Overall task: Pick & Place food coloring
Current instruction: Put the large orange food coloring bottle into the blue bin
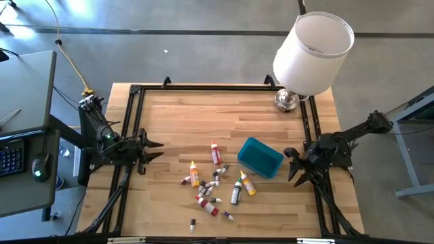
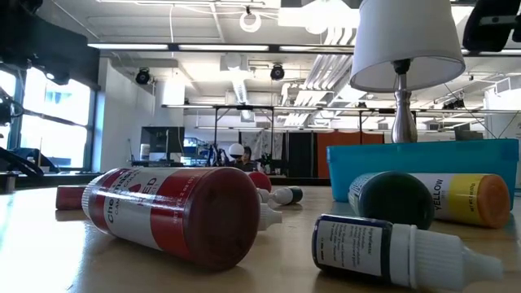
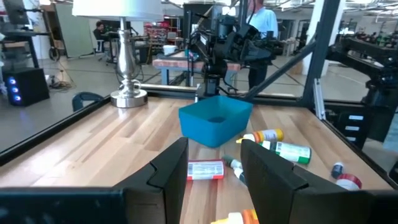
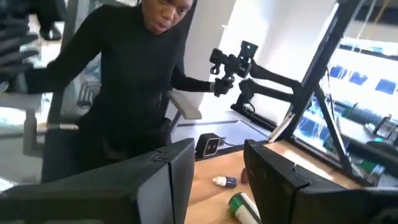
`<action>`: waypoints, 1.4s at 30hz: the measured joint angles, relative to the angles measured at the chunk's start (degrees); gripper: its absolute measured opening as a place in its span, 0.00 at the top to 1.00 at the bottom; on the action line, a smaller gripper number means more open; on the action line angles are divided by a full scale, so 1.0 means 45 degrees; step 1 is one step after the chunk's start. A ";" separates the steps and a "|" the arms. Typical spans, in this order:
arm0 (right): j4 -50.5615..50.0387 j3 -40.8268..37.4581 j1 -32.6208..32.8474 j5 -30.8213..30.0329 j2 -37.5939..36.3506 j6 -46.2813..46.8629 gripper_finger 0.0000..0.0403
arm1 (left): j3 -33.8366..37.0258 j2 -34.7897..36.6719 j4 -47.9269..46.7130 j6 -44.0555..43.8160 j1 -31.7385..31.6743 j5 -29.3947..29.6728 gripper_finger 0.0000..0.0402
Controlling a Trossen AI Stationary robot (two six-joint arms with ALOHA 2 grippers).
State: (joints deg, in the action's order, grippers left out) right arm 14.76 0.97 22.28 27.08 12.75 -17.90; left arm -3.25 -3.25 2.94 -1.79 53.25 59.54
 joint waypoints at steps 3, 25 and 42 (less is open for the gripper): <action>-0.0018 0.0000 0.0000 -0.0032 0.0000 -0.0018 0.67 | -0.0005 -0.0004 -0.0004 0.0007 0.0000 0.0090 0.64; 0.4367 0.0000 -0.0015 -0.3686 0.0000 0.0031 0.67 | -0.0019 0.0001 0.0086 0.0007 0.0000 -0.0090 0.64; 0.5520 0.0000 -0.0036 -1.4079 0.0019 0.0931 0.67 | -0.0019 0.0001 0.0078 0.0002 0.0001 0.0779 0.64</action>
State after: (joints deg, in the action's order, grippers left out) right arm 39.61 0.97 22.12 -36.27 12.84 -13.71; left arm -3.33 -3.25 3.29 -1.78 53.26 63.05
